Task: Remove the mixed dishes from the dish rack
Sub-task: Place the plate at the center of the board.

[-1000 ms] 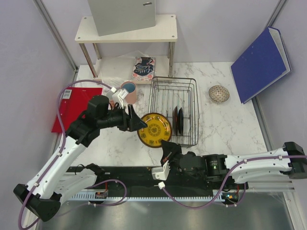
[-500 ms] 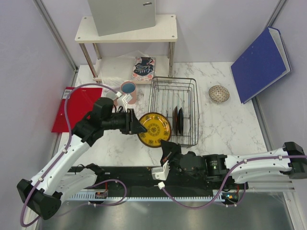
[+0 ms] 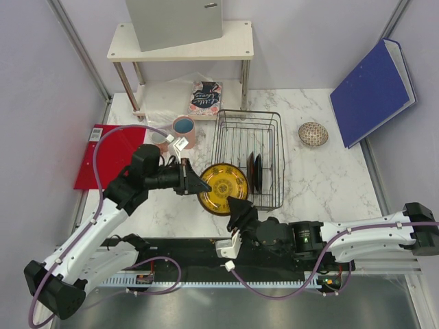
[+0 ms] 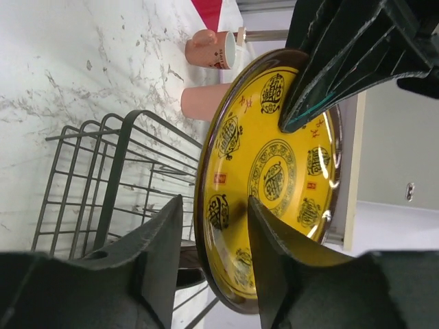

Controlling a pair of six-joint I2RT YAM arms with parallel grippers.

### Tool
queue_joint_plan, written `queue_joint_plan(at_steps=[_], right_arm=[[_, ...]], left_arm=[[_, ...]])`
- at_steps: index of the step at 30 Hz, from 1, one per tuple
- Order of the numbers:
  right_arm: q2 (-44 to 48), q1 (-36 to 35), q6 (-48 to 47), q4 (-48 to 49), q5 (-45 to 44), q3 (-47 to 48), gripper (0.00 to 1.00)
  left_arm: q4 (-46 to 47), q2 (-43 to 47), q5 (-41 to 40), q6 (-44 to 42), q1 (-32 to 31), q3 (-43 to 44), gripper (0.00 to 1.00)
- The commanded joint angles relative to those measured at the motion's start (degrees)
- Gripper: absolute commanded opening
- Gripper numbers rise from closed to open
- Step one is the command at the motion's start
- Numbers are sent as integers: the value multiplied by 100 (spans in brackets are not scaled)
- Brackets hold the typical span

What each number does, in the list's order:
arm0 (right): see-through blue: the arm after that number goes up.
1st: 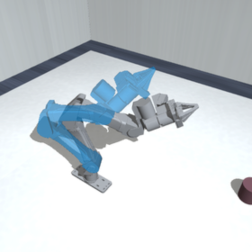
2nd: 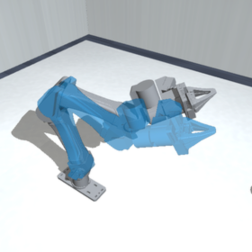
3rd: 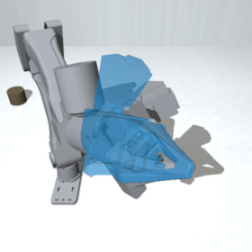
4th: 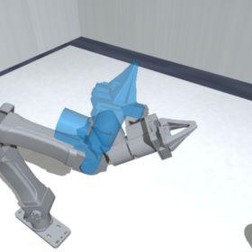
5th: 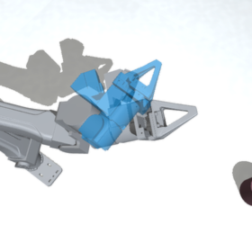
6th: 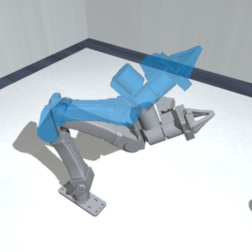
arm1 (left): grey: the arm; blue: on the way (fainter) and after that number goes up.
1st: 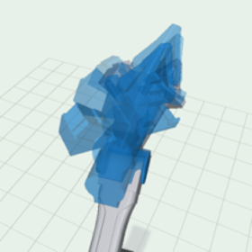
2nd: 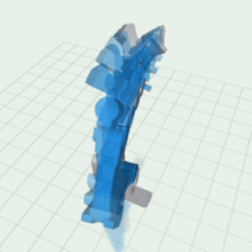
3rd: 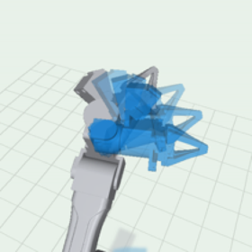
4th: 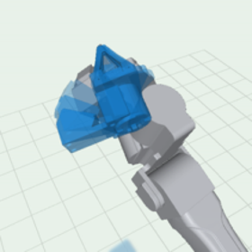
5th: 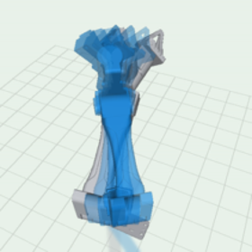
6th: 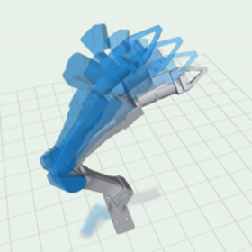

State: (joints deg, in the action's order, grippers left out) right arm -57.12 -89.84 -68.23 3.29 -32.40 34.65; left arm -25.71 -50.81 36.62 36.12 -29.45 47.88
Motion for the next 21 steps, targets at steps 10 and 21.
queue_joint_plan(at_steps=[10, 21], right_arm=[[544, 11, 476, 972, -56, -134, 98], [1537, 11, 3469, 603, -1135, 937, 98]], left_arm=[[533, 273, 47, 62, 106, 160, 2], [-496, 202, -1596, 9, 1116, 899, 2]])
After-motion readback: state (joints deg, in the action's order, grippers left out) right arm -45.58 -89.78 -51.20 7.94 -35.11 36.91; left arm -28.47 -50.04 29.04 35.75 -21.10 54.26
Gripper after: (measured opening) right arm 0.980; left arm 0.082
